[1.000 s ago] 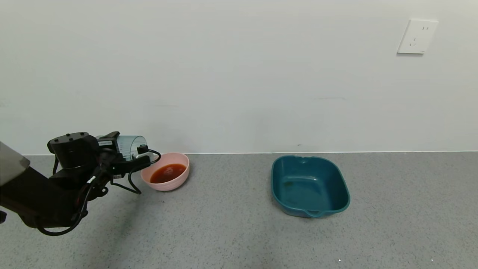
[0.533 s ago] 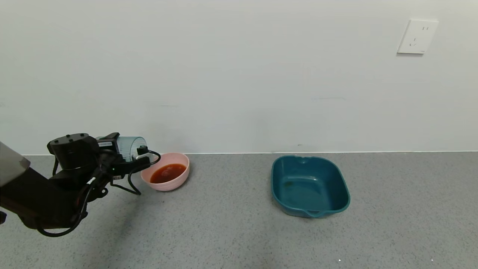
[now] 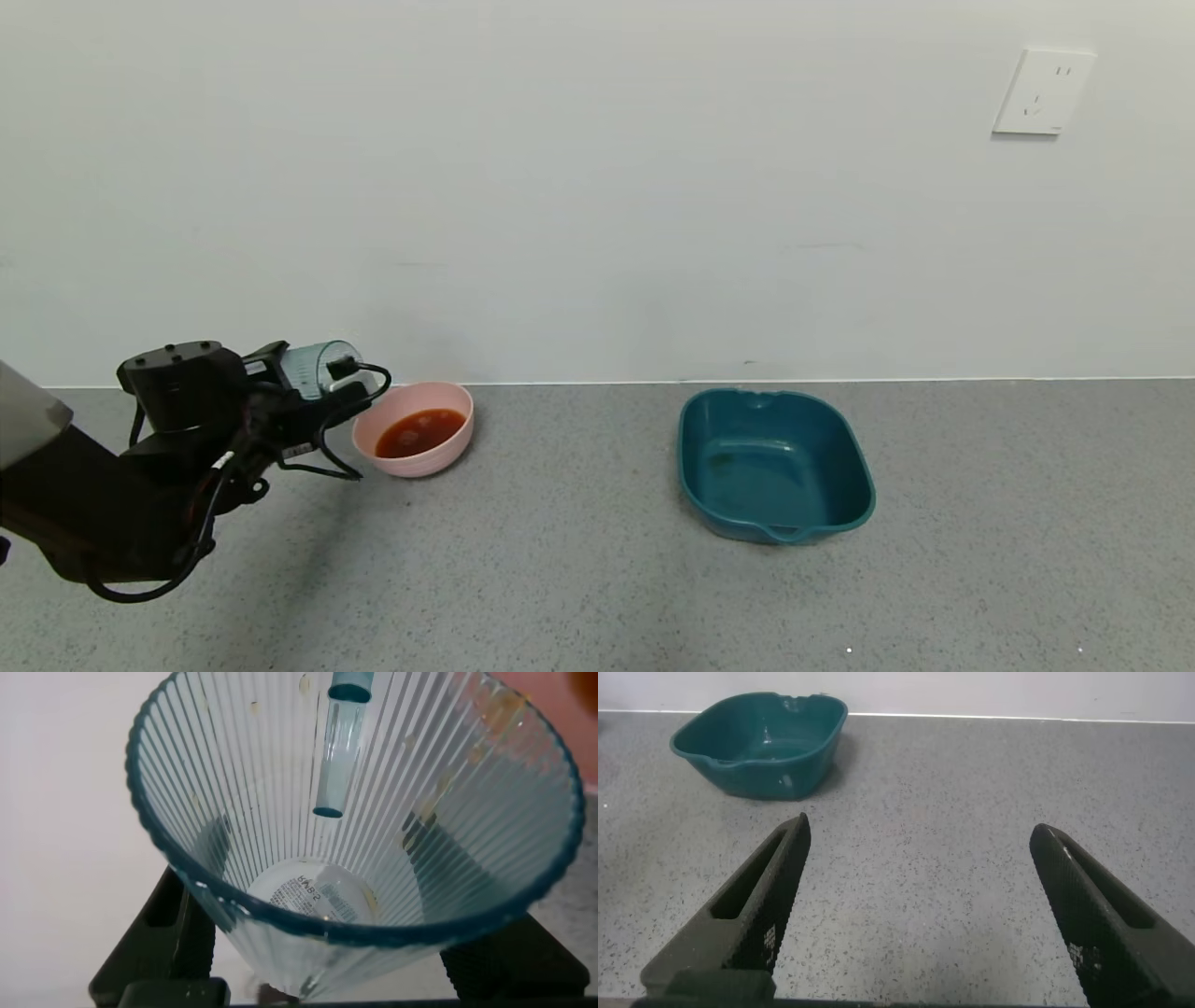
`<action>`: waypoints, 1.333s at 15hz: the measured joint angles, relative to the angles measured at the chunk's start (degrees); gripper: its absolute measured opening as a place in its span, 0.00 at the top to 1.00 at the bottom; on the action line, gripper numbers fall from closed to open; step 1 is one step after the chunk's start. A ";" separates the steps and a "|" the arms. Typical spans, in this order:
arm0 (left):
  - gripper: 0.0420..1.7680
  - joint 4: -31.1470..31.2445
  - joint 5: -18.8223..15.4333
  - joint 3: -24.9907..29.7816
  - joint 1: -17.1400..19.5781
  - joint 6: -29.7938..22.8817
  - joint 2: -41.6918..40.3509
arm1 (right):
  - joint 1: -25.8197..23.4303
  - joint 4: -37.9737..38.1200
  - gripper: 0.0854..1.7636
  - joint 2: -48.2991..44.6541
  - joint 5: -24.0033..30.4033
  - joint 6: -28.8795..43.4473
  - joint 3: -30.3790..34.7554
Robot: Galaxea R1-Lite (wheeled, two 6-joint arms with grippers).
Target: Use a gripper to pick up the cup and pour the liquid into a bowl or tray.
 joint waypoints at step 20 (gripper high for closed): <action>0.26 -2.47 -0.88 5.40 -2.72 -32.65 -1.62 | -0.02 0.00 0.03 0.00 0.00 0.00 0.00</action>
